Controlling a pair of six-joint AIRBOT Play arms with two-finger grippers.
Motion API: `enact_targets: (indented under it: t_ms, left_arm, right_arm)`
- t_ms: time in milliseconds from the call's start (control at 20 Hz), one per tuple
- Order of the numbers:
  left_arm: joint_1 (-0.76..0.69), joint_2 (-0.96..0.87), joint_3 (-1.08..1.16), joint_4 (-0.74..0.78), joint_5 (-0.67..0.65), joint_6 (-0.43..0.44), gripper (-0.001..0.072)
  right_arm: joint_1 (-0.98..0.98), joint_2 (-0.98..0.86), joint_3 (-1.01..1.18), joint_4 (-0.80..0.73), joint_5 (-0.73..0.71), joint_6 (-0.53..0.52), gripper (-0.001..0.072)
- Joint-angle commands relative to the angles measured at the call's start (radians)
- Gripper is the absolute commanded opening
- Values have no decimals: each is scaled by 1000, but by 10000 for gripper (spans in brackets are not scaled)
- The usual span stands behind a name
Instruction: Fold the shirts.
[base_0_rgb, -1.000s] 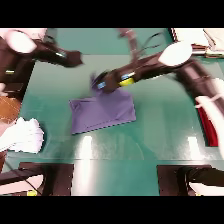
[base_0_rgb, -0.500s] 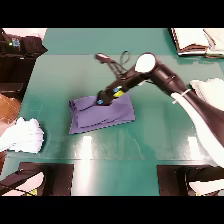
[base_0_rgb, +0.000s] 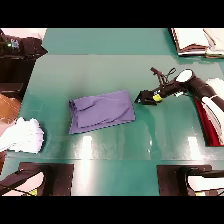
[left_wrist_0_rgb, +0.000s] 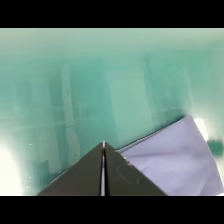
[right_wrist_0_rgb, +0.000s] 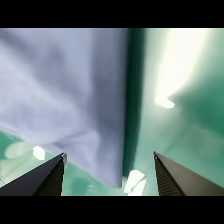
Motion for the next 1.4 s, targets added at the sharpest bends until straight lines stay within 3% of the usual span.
enact_targets:
  t_ms: [0, 150, 300, 350, 400, 450, 500, 550, 750, 950, 1350]
  left_arm:
    - [0, -5, -1, -30, 0, 0, 20]
    - [0, -5, -1, -35, -1, 0, 20]
    - [0, -5, -1, -55, 0, 0, 20]
    - [0, -5, -1, -69, 0, 0, 20]
    - [0, -5, -1, -85, 0, 0, 20]
    - [-8, -5, -1, -91, 1, 0, 19]
    - [-26, -5, -1, -86, 3, 0, 19]
    - [-52, -5, -1, -77, 6, 0, 19]
    - [-196, -5, -1, -60, 43, 0, 19]
    - [-307, -5, -1, -56, 124, 1, 20]
    - [-393, -5, -1, -56, 193, 0, 20]
  right_arm:
    - [0, -70, -40, 110, -53, -25, 589]
    - [72, -169, 17, 183, -74, -29, 570]
    - [150, -250, 122, 182, -79, -29, 428]
    - [172, -272, 163, 182, -79, -29, 426]
    - [187, -288, 198, 179, -79, -29, 324]
    - [195, -294, 231, 173, -79, -29, 160]
    - [196, -293, 257, 166, -81, -30, 47]
    - [189, -286, 287, 145, -79, -29, 18]
    - [56, -169, 364, -52, -77, 40, 18]
    - [-219, -10, 377, -197, -49, 100, 18]
    - [-754, 137, 377, -218, -34, 102, 18]
